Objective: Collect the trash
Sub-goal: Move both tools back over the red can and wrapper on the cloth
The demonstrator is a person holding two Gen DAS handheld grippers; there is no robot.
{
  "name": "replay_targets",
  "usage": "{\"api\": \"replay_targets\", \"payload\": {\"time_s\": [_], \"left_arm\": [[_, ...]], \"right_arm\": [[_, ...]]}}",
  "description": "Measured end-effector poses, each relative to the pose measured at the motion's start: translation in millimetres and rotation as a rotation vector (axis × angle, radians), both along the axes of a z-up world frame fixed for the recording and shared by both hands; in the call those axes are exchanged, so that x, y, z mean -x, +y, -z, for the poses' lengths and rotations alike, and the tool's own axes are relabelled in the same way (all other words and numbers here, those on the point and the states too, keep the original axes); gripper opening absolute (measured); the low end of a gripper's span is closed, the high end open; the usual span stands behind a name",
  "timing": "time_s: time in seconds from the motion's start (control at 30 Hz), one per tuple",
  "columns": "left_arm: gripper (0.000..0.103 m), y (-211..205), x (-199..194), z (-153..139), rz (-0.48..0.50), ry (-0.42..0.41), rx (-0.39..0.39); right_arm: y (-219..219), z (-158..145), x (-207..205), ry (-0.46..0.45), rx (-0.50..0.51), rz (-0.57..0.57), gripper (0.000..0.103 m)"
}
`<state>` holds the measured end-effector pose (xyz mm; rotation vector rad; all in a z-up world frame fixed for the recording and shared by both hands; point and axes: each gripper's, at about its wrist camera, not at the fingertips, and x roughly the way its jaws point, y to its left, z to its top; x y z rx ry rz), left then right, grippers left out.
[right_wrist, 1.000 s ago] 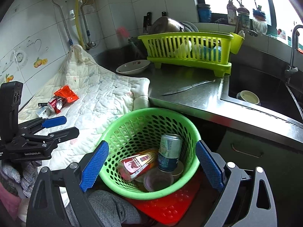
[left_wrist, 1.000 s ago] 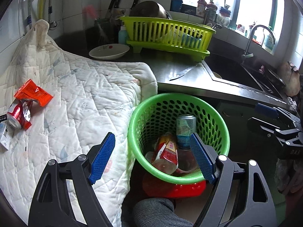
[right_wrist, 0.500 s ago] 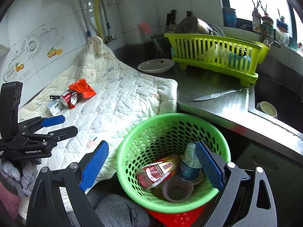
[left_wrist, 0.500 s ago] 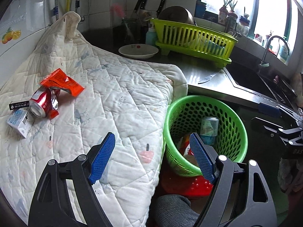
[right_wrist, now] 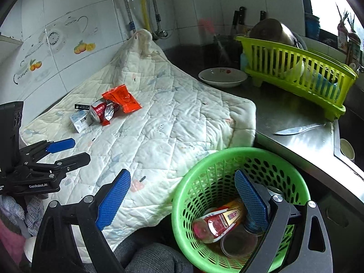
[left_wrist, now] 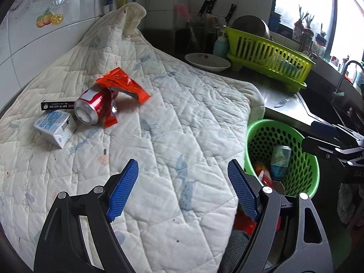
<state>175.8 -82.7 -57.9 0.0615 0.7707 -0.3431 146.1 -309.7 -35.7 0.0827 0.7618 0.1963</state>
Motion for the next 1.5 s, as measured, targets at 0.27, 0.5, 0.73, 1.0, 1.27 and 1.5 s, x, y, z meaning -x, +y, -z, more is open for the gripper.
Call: {"api": "replay_targets", "payload": {"time_s": [0.27,0.5,0.73,1.0,1.27,1.5], "left_arm": [[0.080,52.0,-10.6,2.9,-0.105,0.012,0.007],[0.080,83.4,-15.9,6.5,-0.160,0.016,0.007],[0.080,106.8,-23.2,8.9,-0.198,0.021,0.012],[0.080,126.6,-30.9,12.1,-0.225,0.024,0.009],[0.080,136.9,-43.1,18.9,-0.229,0.038,0.013],[0.080,142.9,-51.1,23.9,-0.230,0.049,0.018]], "right_arm": [[48.8,1.3,-47.5,0.024,-0.006,-0.111,0.090],[95.2,-1.7,-90.5,0.023,0.006,-0.225,0.090],[133.4,1.0,-133.6,0.025,0.040,-0.328,0.090],[161.2,6.5,-188.2,0.043,0.010,-0.404,0.093],[182.1,20.2,-231.7,0.056,0.011,-0.466,0.095],[192.2,31.3,-269.8,0.099,-0.055,-0.501,0.095]]}}
